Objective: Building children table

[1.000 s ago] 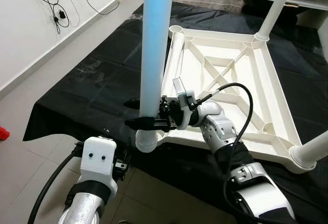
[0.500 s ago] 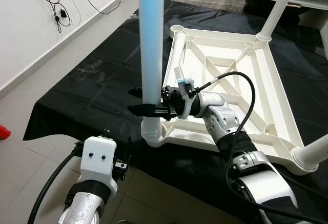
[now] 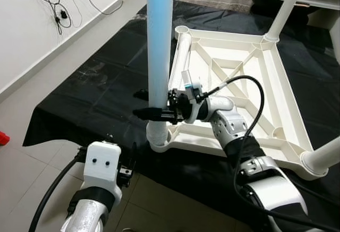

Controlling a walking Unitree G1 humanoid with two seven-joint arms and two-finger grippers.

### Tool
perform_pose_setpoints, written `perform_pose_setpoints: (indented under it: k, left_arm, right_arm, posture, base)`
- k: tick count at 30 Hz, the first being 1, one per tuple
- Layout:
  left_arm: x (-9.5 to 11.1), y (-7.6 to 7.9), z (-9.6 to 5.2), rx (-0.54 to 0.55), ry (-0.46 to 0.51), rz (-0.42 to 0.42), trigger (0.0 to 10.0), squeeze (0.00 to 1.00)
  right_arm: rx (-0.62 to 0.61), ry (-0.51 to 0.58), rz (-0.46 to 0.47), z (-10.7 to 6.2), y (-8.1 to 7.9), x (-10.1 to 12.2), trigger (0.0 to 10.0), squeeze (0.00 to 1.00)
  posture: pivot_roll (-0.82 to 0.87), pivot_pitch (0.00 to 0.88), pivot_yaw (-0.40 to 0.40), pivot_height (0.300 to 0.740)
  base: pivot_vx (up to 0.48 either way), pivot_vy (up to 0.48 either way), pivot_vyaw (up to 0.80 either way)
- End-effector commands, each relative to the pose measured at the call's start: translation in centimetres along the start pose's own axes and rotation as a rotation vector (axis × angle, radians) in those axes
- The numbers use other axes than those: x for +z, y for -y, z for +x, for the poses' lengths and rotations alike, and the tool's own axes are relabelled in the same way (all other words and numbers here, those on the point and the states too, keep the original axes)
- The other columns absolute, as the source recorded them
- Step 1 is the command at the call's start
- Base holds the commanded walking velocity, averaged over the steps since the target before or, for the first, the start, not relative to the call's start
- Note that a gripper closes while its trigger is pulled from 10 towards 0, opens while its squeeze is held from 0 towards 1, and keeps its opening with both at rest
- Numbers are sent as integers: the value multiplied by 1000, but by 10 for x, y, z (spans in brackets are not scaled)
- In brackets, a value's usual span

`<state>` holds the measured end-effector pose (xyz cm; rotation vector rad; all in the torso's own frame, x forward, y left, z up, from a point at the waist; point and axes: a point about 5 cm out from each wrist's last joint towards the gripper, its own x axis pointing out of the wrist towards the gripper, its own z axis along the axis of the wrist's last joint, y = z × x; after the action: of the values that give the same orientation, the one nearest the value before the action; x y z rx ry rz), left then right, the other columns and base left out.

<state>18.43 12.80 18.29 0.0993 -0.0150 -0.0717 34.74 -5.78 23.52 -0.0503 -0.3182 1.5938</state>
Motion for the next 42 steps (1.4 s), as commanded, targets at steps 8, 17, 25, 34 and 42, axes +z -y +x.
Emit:
perform_pose_setpoints:
  k: [8, 17, 25, 34, 42]
  left_arm:
    - [1, 0, -3, 1, -1, 8, 10000, 0]
    - [2, -1, -3, 4, -1, 10, 10000, 0]
    - [1, -1, -2, 3, 0, 11, 10000, 0]
    - [1, -1, -2, 5, -1, 12, 10000, 0]
    - [2, -2, 4, 8, 17, 15, 10000, 0]
  right_arm:
    - [-43, -80, 68, -4, -2, -22, 10000, 0]
    - [59, -83, 119, -15, -12, -26, 10000, 0]
    - [56, -104, 109, -16, -11, -28, 10000, 0]
    - [77, -105, 127, -15, -15, -30, 10000, 0]
    - [-302, -187, 123, -12, -15, -56, 10000, 0]
  posture:
    - [173, 217, -88, 740]
    - [172, 223, -87, 740]
    - [172, 223, -86, 740]
    - [171, 226, -88, 740]
    - [157, 196, -87, 740]
  base:
    - [0, 0, 0]
    - [0, 0, 0]
    - [0, 0, 0]
    - [0, 0, 0]
    - [0, 0, 0]
